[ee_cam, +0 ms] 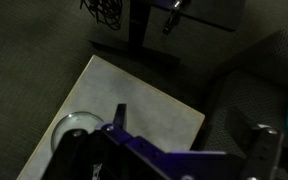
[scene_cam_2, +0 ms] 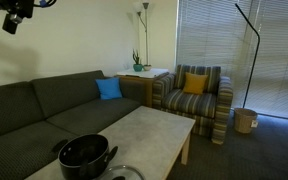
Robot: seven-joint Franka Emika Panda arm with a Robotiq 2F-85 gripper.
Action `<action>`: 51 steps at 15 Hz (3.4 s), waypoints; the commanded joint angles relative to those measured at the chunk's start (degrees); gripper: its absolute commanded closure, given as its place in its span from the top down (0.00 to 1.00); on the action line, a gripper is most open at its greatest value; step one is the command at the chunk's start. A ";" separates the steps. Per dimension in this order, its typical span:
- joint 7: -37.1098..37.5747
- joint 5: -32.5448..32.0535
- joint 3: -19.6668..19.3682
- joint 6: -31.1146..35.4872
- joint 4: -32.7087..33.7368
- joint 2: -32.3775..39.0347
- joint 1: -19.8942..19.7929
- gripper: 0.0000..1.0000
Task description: Remove the black spoon from the pot and put it on the table
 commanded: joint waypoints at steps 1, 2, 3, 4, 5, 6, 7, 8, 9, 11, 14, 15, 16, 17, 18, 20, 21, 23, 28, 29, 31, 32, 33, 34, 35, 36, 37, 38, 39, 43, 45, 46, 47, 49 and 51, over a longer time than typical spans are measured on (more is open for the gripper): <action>0.04 -0.01 0.09 -0.23 0.24 0.02 -0.06 1.00; -0.42 -1.02 0.38 -0.42 -0.14 -0.19 0.41 1.00; -0.86 -3.08 0.45 0.07 -0.14 0.17 0.92 1.00; -1.54 -4.85 0.43 -0.15 0.46 0.98 1.16 1.00; -3.12 -6.85 0.41 0.12 1.04 1.89 1.25 1.00; -4.56 -8.38 0.41 0.86 1.17 2.56 1.28 1.00; -6.70 -10.02 0.38 1.64 1.51 3.58 1.17 1.00; -8.51 -11.48 0.34 2.29 1.79 4.50 1.03 1.00; -10.41 -12.68 0.25 3.21 2.07 5.77 0.72 1.00; -14.19 -14.57 0.19 4.84 2.75 8.09 0.13 1.00; -21.35 -15.99 0.46 7.00 4.42 12.39 -1.13 1.00; -23.74 -16.25 0.62 7.38 5.14 13.67 -1.49 1.00; -26.31 -16.59 0.75 7.55 6.29 15.45 -1.81 1.00; -28.87 -16.65 0.96 7.35 7.42 16.95 -2.10 1.00; -31.46 -16.57 1.16 6.38 9.15 18.90 -2.30 1.00; -29.02 -15.89 0.59 6.69 6.56 16.90 -1.67 1.00; -30.21 -15.89 0.58 6.24 7.79 18.30 -1.72 1.00; -31.00 -15.89 0.56 5.96 9.24 19.82 -1.71 1.00; -30.31 -15.84 0.95 19.05 8.01 20.63 -2.06 1.00; -30.49 -15.59 0.94 22.20 7.82 21.10 -2.29 1.00; -30.85 -14.93 0.99 28.18 7.78 22.70 -2.72 1.00; -31.08 -14.84 1.00 30.37 7.84 23.55 -2.78 1.00; -31.32 -15.25 0.88 31.56 8.52 25.08 -2.51 1.00; -30.89 -16.01 0.48 31.42 9.50 26.63 -1.82 1.00; -30.78 -16.57 0.22 31.37 10.12 27.95 -1.42 1.00; -30.86 -17.16 -0.03 30.34 11.39 29.69 -0.96 1.00; -31.40 -17.53 -0.05 29.47 12.36 31.00 -0.77 1.00; -32.04 -17.83 -0.03 28.41 13.55 32.47 -0.67 1.00; -34.12 -17.96 0.28 26.18 15.32 34.19 -0.79 1.00; -34.56 -17.16 0.34 25.90 14.55 34.40 -0.91 1.00; -34.89 -17.14 0.32 25.45 15.26 34.84 -0.92 1.00; -34.50 -17.40 0.35 27.40 15.20 35.11 -0.76 1.00; -33.59 -16.81 0.38 29.17 15.64 36.10 -1.04 1.00; -33.81 -14.81 0.98 31.94 17.20 38.93 -2.53 1.00; -34.48 -12.55 1.36 34.08 18.57 42.29 -4.04 1.00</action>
